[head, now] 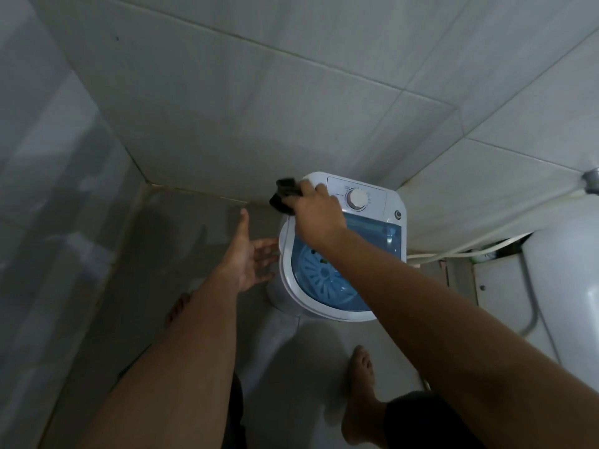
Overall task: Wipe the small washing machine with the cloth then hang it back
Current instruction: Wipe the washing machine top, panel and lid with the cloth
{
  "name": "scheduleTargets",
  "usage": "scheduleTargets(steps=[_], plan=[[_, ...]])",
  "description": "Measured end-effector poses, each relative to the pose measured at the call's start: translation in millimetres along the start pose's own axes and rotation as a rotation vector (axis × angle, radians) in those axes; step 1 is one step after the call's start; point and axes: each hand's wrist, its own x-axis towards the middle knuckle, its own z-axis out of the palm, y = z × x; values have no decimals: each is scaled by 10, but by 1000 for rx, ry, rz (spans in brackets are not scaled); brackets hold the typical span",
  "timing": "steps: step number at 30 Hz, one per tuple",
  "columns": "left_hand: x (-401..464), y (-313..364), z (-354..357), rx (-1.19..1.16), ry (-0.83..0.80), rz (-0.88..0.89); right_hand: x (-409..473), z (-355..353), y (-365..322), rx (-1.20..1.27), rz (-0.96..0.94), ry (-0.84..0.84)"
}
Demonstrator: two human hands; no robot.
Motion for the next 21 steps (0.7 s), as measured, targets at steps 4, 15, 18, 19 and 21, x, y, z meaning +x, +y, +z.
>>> scheduleTargets(steps=[4,15,18,19,21], plan=[[-7,-3,-27,-17,-28,-13,-687,223,-114,44,-151,19],[-37,3,15,-6,-14,-38,-340,-437,250,669,-202,-326],[-34,-2,11,17,20,-34,127,-432,537,663,54,-45],[-35,-2,9,19,20,-31,227,-349,585,549,139,18],[-56,7,20,24,19,-29,302,-166,514,334,252,55]])
